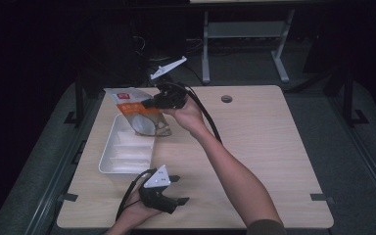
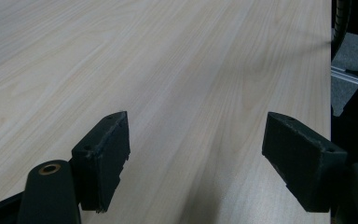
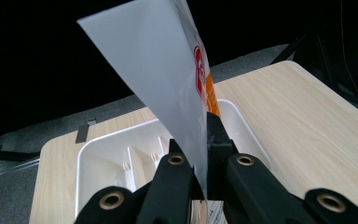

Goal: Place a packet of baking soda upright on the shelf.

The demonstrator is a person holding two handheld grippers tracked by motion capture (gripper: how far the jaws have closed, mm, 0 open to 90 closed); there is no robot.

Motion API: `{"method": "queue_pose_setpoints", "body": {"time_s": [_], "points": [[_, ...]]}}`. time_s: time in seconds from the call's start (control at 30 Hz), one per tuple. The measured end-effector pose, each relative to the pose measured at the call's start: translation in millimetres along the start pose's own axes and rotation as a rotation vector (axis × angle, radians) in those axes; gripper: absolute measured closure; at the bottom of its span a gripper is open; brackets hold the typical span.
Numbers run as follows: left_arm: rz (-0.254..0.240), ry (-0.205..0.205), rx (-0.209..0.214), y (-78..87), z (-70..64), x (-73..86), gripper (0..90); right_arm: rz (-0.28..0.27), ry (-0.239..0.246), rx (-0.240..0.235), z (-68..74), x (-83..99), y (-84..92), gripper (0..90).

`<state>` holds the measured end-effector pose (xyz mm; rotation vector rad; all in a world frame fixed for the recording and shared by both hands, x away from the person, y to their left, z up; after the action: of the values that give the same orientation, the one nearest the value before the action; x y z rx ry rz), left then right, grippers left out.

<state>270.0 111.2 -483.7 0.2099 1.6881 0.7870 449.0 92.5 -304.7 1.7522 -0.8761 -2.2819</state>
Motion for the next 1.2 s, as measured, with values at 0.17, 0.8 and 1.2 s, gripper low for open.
{"method": "queue_pose_setpoints", "body": {"time_s": [0.17, 0.8, 1.2], "points": [[0.004, -0.003, -0.004, 0.1, 0.3, 0.7, 22.9, -0.001, 0.010, -0.005, 2.2, -5.4, -8.7, 89.8], [0.000, -0.003, -0.009, 1.6, 1.3, 1.0, 22.9, -0.005, 0.002, -0.037, 6.5, -7.6, -52.1, 89.8], [0.000, -0.010, -0.009, 1.8, 1.0, 0.9, 22.9, 0.006, -0.014, -0.042, 4.1, -0.4, -75.2, 89.8]]}}
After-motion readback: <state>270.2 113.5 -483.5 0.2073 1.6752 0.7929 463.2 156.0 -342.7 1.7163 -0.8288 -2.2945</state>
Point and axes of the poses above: each handheld gripper's, and its own axes: y roughly backward along the jaws, x roughly out of its underside, z roughly to its left, the point moved 6 cm from there along -y, roughly forward along the jaws, and after that the axes turned 1 degree about x, right-handed, at the moved point
